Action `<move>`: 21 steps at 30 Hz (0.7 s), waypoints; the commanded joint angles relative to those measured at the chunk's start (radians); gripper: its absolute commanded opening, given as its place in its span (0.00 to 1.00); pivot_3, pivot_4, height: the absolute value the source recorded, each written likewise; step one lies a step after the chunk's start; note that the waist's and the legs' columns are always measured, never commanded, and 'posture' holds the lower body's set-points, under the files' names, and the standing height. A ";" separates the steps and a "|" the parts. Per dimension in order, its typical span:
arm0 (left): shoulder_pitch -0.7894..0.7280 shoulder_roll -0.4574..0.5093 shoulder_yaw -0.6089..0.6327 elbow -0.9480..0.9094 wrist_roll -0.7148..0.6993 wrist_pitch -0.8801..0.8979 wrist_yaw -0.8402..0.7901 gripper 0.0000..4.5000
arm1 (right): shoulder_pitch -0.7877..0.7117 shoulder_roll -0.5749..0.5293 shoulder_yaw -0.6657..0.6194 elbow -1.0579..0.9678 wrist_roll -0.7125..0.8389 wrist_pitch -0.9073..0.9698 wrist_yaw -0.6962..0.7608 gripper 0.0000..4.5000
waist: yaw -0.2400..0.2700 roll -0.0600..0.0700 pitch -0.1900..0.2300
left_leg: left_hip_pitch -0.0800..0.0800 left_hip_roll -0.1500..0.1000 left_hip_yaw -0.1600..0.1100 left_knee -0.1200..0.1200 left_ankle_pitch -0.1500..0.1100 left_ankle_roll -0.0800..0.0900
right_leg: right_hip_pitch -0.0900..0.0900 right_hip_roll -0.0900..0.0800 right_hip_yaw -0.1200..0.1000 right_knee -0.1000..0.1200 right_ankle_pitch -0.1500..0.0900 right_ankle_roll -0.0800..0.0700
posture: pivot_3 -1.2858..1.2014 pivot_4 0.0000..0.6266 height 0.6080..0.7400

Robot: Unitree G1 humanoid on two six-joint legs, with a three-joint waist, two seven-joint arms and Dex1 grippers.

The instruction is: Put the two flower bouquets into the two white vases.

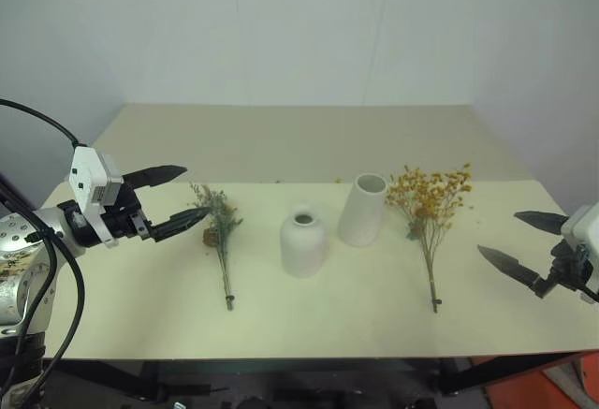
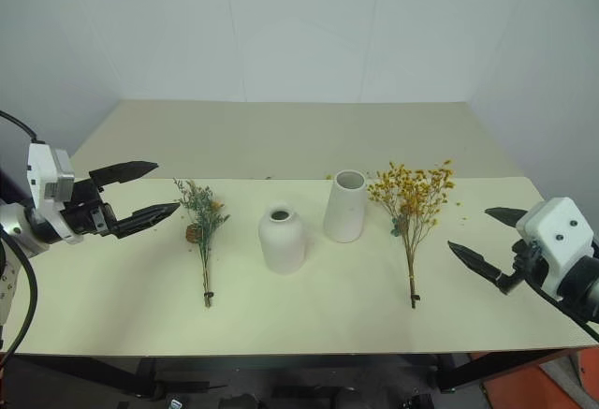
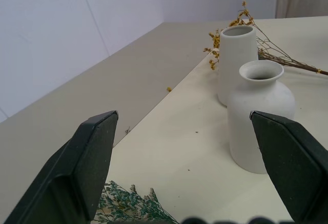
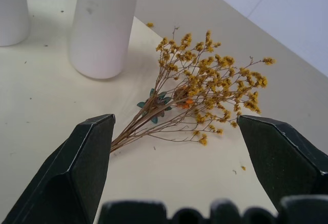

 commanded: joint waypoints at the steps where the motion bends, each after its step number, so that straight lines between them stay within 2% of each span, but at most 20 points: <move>1: 0.000 0.009 0.022 -0.017 -0.001 -0.018 0.001 1.00 | 0.011 -0.016 -0.047 -0.019 0.019 -0.011 0.025 1.00 | 0.000 0.000 0.000 | 0.000 0.000 0.000 0.000 0.000 0.000 | 0.000 0.000 0.000 0.000 0.000 0.000 | 0.52 0.24 1.00; 21: -0.021 0.002 0.005 -0.006 0.012 -0.020 -0.003 1.00 | 0.051 -0.022 -0.049 -0.039 0.013 0.020 0.024 1.00 | 0.001 0.000 0.000 | 0.000 0.000 0.000 0.000 0.000 0.000 | 0.000 0.000 0.000 0.000 0.000 0.000 | 0.52 0.24 1.00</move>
